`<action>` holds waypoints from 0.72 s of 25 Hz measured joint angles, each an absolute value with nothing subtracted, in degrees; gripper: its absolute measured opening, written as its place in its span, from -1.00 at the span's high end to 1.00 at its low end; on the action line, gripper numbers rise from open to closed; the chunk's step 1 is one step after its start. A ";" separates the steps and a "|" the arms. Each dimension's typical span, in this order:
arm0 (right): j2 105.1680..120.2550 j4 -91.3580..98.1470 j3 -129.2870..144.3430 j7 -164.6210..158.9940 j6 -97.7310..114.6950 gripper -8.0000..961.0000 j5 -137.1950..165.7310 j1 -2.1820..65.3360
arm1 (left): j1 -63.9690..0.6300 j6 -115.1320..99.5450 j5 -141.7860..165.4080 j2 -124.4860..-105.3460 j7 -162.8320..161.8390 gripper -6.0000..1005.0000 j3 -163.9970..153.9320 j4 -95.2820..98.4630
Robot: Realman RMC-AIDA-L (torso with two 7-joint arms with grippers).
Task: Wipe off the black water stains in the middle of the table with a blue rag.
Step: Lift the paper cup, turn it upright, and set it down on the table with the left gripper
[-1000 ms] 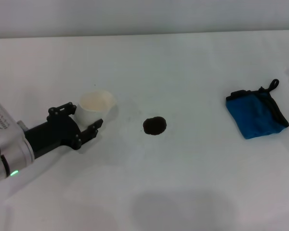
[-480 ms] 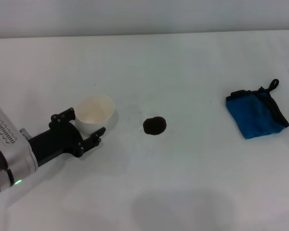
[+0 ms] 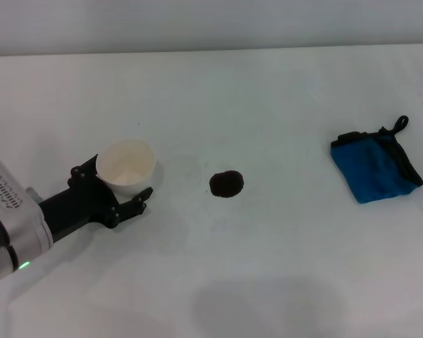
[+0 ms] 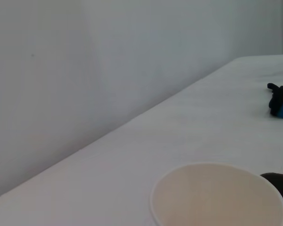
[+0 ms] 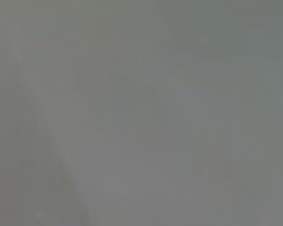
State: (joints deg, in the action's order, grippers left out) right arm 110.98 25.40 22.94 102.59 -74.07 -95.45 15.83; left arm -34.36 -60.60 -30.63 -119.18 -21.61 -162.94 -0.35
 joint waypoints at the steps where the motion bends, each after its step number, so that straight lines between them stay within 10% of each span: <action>1: 110.98 25.40 22.94 102.61 -74.07 -0.02 -95.45 15.84 | -34.33 -60.59 -30.81 -119.18 -21.61 -0.64 -162.95 -0.36; 18: 110.96 25.40 23.01 103.05 -73.40 -0.02 -95.07 16.22 | -29.36 -63.37 -36.71 -119.03 -17.73 -0.75 -162.95 0.38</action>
